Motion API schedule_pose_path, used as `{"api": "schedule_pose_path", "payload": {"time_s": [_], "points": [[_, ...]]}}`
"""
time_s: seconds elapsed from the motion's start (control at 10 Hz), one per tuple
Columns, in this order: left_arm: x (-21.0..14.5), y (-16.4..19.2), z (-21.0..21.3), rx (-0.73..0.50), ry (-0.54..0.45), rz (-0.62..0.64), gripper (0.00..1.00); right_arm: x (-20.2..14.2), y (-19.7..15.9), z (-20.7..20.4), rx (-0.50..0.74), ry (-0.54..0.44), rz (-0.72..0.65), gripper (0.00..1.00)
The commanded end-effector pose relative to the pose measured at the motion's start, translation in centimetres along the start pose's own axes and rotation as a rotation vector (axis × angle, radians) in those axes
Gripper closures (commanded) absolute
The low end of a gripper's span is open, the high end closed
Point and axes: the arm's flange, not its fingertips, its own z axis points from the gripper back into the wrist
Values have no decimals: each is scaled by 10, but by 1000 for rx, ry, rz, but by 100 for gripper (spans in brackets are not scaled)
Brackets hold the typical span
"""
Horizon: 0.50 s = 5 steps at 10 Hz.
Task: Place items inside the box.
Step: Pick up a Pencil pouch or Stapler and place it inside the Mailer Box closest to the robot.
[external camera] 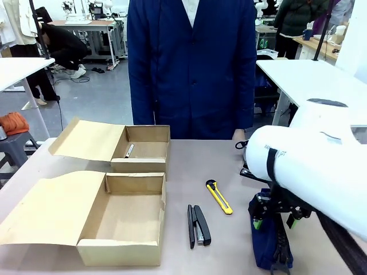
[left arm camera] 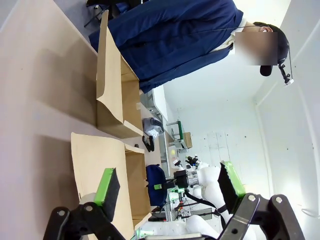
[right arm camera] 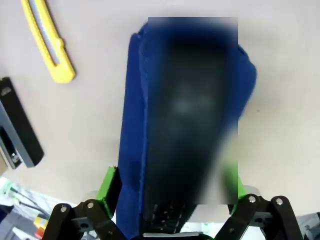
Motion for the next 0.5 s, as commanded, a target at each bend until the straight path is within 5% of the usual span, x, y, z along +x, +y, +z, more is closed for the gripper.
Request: {"api": "schedule_pose_path", "payload": {"time_s": [0.0,0.1,0.2,0.3,0.4], "points": [[0,-2,-1,-27,-16,-22,0,-11,-5,-17,-2,-20,-19,0],[0,-2,-1,-27,-16,-22,0,-12,-6,-22,-7,-6,-11,0],[0,-2,-1,-27,-16,-22,0,-13,-9,-23,-13,12,-4,60],[0,-2,-1,-27,-16,-22,0,-14,-9,-23,-12,8,-6,60],[0,-2,-1,-27,-16,-22,0,-13,-11,-21,-10,6,-9,100]]}}
